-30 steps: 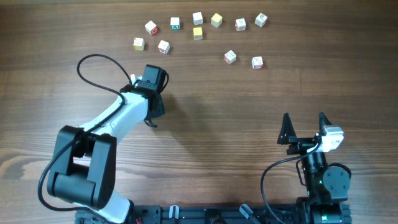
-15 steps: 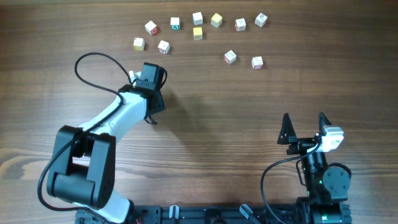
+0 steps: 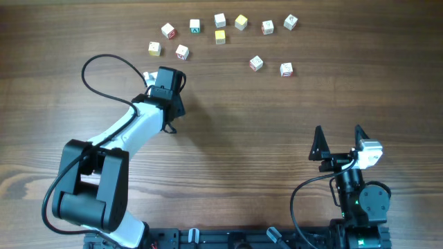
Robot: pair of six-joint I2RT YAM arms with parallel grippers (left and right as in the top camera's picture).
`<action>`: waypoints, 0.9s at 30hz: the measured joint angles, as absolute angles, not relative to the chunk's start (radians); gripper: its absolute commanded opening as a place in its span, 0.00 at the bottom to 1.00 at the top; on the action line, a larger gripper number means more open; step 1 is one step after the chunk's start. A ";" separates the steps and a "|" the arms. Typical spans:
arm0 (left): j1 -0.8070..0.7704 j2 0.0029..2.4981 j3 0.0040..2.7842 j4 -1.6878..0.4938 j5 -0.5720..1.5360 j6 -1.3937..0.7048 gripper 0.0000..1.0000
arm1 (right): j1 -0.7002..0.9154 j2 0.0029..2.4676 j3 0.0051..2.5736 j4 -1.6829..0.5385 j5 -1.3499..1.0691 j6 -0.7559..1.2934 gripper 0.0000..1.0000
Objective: Form a horizontal line
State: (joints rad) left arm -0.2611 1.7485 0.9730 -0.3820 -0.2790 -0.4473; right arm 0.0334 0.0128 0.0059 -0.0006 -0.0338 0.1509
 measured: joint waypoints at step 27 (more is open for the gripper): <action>-0.242 1.748 0.973 -0.317 -0.280 -0.460 0.27 | 0.033 0.013 0.006 -0.001 -0.034 0.151 1.00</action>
